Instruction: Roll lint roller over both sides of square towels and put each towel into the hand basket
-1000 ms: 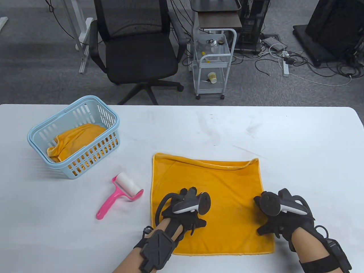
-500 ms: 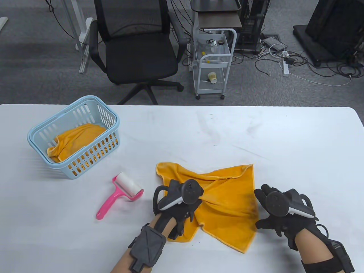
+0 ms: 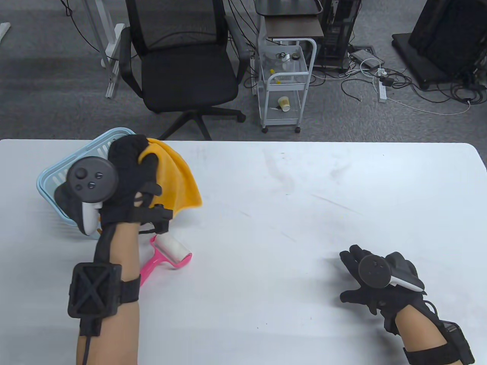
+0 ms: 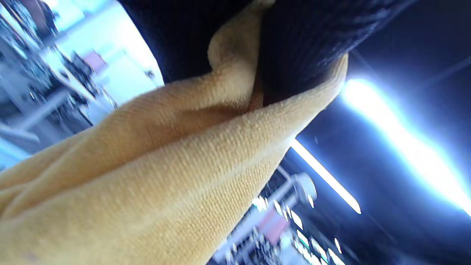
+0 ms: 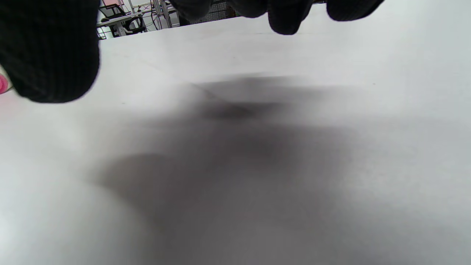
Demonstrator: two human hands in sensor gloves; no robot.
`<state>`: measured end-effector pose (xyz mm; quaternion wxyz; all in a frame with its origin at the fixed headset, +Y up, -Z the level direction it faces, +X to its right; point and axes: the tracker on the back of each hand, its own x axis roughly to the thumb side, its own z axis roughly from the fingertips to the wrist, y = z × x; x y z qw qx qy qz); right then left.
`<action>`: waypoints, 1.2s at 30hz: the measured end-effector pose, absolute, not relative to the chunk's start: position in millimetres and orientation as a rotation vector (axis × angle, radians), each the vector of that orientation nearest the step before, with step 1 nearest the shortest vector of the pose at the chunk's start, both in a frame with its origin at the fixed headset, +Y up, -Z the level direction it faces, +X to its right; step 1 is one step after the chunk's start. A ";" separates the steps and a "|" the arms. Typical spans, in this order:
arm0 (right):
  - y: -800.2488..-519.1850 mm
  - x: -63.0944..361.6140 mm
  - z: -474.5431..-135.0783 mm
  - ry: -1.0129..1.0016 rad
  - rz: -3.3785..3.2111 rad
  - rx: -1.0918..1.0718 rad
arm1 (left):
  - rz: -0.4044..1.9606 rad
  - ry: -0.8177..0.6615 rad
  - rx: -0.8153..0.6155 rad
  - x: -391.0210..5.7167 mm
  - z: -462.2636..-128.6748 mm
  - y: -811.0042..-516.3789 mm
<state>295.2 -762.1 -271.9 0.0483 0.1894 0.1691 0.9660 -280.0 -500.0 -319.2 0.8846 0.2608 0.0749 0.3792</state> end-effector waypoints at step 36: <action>-763.3 293.4 -275.4 0.479 2.948 0.517 | 0.346 -0.078 0.198 -181.9 -298.7 -570.3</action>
